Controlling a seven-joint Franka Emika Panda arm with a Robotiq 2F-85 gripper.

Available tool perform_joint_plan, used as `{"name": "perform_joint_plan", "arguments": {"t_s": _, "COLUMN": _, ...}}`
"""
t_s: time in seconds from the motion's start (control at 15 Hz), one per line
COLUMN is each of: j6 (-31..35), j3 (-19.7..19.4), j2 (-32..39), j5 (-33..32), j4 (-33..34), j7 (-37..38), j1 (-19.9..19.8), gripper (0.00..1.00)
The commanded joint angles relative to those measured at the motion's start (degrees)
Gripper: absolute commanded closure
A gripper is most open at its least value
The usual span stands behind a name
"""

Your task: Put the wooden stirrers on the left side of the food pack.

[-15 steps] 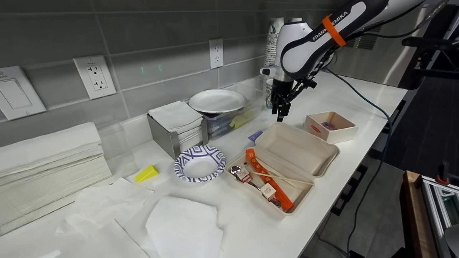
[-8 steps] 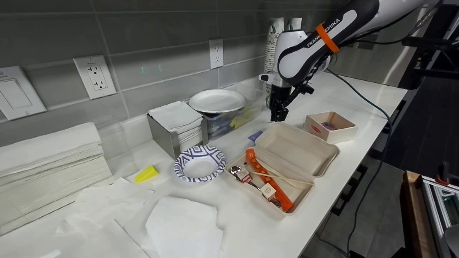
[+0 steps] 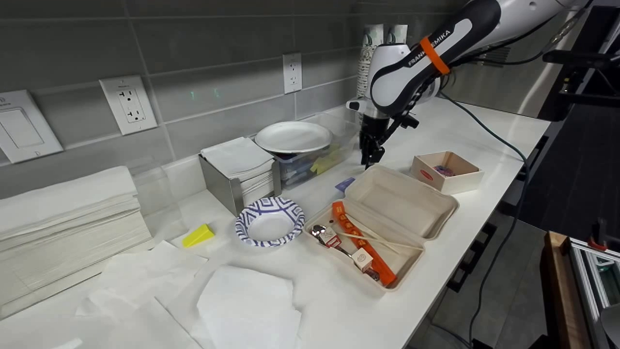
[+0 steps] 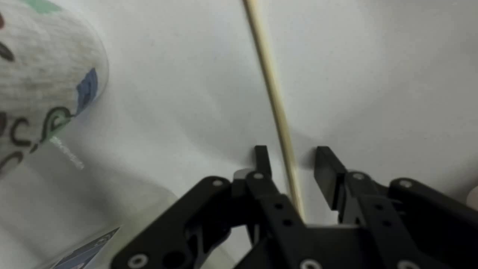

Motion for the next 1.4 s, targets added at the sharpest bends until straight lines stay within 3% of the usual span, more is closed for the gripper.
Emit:
{"name": "perform_joint_plan", "arguments": {"t_s": 0.0, "j6": 0.79, "j3": 0.29, "j2": 1.46, "j5": -0.37, "j4": 1.16, "j7": -3.1, "j1": -0.5, "gripper": 0.87}}
{"name": "perform_joint_plan", "arguments": {"t_s": 0.13, "j6": 0.4, "j3": -0.19, "j2": 1.41, "j5": -1.52, "j4": 0.98, "j7": -4.41, "j1": -0.21, "gripper": 1.0}}
{"name": "perform_joint_plan", "arguments": {"t_s": 0.67, "j6": -1.99, "j3": -0.39, "j2": -2.46, "j5": -4.07, "j4": -0.88, "j7": -10.31, "j1": -0.2, "gripper": 0.98}}
{"name": "perform_joint_plan", "arguments": {"t_s": 1.33, "j6": -12.68, "j3": -2.22, "j2": -15.02, "j5": -5.5, "j4": -6.07, "j7": -15.7, "j1": 1.73, "gripper": 0.98}}
